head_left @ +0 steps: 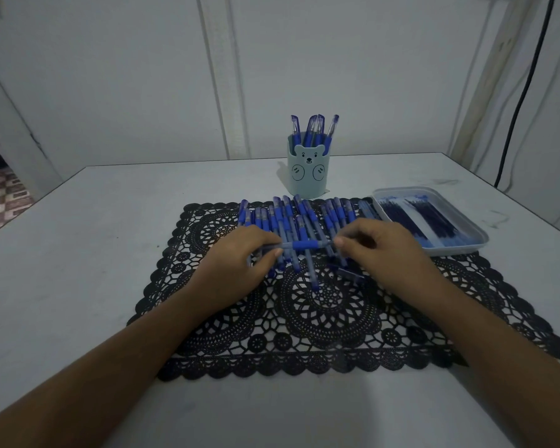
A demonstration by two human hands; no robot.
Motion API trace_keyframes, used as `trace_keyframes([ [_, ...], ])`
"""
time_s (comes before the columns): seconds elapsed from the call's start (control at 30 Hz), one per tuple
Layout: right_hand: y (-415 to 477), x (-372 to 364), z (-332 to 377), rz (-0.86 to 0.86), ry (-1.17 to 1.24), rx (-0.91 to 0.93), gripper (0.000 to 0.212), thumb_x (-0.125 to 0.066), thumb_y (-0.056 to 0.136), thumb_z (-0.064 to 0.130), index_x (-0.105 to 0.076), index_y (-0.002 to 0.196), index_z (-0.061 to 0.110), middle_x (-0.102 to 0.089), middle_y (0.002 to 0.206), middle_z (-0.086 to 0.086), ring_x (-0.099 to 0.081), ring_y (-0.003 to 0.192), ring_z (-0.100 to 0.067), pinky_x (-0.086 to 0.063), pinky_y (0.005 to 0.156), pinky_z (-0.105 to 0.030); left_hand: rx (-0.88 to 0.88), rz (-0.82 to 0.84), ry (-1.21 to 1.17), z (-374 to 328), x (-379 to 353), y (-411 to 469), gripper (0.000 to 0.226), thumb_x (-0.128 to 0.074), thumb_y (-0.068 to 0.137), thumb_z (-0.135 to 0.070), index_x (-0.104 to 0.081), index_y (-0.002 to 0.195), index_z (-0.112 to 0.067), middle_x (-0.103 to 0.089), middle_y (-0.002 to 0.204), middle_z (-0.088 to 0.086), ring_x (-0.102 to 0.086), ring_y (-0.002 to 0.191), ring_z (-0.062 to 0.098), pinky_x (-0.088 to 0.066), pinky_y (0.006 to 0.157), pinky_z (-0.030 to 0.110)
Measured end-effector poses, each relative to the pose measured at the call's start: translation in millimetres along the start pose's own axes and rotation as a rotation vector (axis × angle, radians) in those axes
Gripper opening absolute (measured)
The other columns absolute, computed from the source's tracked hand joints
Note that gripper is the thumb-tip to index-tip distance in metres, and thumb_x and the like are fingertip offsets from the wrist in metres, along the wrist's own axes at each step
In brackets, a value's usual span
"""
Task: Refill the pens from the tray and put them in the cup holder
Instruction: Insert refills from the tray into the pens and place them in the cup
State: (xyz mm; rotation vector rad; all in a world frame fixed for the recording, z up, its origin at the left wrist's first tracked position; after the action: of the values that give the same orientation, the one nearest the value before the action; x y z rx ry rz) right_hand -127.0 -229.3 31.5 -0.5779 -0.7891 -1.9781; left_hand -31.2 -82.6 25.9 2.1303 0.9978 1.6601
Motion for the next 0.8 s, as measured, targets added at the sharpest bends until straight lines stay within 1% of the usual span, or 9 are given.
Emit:
trace_keyframes([
  [0.1,5.4,23.2,-11.4,-0.124,0.035,-0.067,0.013,-0.052,0.092,0.024,-0.057,0.08,0.023,-0.061,0.074,0.005,-0.054,0.065,-0.009,-0.04,0.055,-0.018,0.065,-0.042,-0.045,6.9,3.8,1.2,0.021,-0.053,0.087,-0.026,-0.066,0.096,-0.012,-0.053,0.074,-0.017,-0.05,0.072,-0.001,-0.038,0.066,0.006],
  [0.2,7.4,57.3,-43.5,-0.412,0.276,-0.229,0.015,-0.047,0.093,0.019,-0.055,0.081,0.016,-0.059,0.069,0.003,-0.051,0.06,-0.011,-0.042,0.056,-0.023,0.155,-0.086,-0.101,15.6,7.9,0.2,0.019,-0.052,0.085,-0.023,-0.065,0.093,-0.013,-0.053,0.072,-0.016,-0.05,0.069,-0.004,-0.036,0.062,0.005],
  [0.27,2.7,77.4,-58.7,-0.605,0.331,-0.281,0.013,-0.046,0.093,0.019,-0.056,0.089,0.012,-0.061,0.073,0.0,-0.056,0.067,-0.015,-0.049,0.064,-0.03,0.182,-0.1,-0.11,17.9,9.2,-0.7,0.018,-0.051,0.085,-0.026,-0.065,0.091,-0.015,-0.054,0.071,-0.013,-0.049,0.066,-0.001,-0.036,0.06,0.007],
  [0.33,-2.6,89.2,-60.4,-0.719,0.246,-0.239,0.014,-0.047,0.092,0.02,-0.055,0.093,0.009,-0.063,0.08,-0.002,-0.06,0.078,-0.017,-0.049,0.073,-0.031,0.187,-0.094,-0.106,17.9,8.8,-0.9,0.018,-0.05,0.085,-0.027,-0.064,0.09,-0.016,-0.054,0.07,-0.013,-0.048,0.065,-0.001,-0.036,0.059,0.008],
  [0.43,-1.8,81.6,-47.3,-0.66,-0.054,-0.138,0.011,-0.051,0.091,0.016,-0.057,0.093,0.006,-0.059,0.083,-0.002,-0.054,0.077,-0.015,-0.037,0.068,-0.023,0.176,-0.082,-0.104,16.2,8.0,-0.8,0.02,-0.05,0.085,-0.026,-0.065,0.092,-0.014,-0.053,0.071,-0.015,-0.048,0.065,-0.005,-0.036,0.059,0.006],
  [0.53,9.1,52.4,-42.4,-0.453,-0.35,-0.038,0.01,-0.053,0.089,0.014,-0.058,0.089,0.005,-0.06,0.08,-0.006,-0.053,0.071,-0.02,-0.041,0.068,-0.03,0.177,-0.081,-0.102,16.2,8.0,-1.1,0.02,-0.05,0.085,-0.026,-0.065,0.092,-0.014,-0.052,0.072,-0.016,-0.048,0.064,-0.006,-0.036,0.058,0.006],
  [0.6,13.2,39.8,-45.2,-0.36,-0.522,-0.018,0.012,-0.055,0.087,0.018,-0.06,0.089,0.007,-0.062,0.088,-0.01,-0.055,0.08,-0.026,-0.046,0.073,-0.04,0.181,-0.084,-0.097,17.4,7.7,-1.3,0.021,-0.05,0.086,-0.027,-0.065,0.093,-0.014,-0.053,0.072,-0.016,-0.048,0.065,-0.005,-0.036,0.059,0.007],
  [0.7,14.8,35.5,-52.4,-0.309,-0.628,-0.046,0.021,-0.057,0.086,0.03,-0.062,0.095,0.012,-0.058,0.099,-0.009,-0.053,0.094,-0.029,-0.045,0.079,-0.042,0.186,-0.081,-0.094,18.0,7.3,-1.5,0.021,-0.05,0.086,-0.029,-0.065,0.093,-0.015,-0.054,0.073,-0.015,-0.049,0.066,-0.002,-0.037,0.059,0.008],
  [0.8,16.6,45.6,-55.3,-0.346,-0.575,-0.078,0.03,-0.051,0.088,0.037,-0.063,0.096,0.011,-0.059,0.098,-0.011,-0.054,0.093,-0.03,-0.046,0.081,-0.044,0.179,-0.078,-0.092,16.8,7.6,-1.0,0.021,-0.049,0.086,-0.028,-0.064,0.093,-0.016,-0.054,0.073,-0.016,-0.049,0.067,-0.003,-0.037,0.06,0.008],
])
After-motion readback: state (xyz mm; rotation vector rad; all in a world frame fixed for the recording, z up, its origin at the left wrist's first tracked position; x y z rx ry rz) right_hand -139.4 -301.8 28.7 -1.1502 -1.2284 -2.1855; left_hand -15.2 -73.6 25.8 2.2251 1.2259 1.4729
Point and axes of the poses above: each hand's wrist, its own y-axis towards the middle knuckle, its own x-axis out of the back of the hand, z = x × y, the point moved 8 cm from there along y, towards the middle knuckle
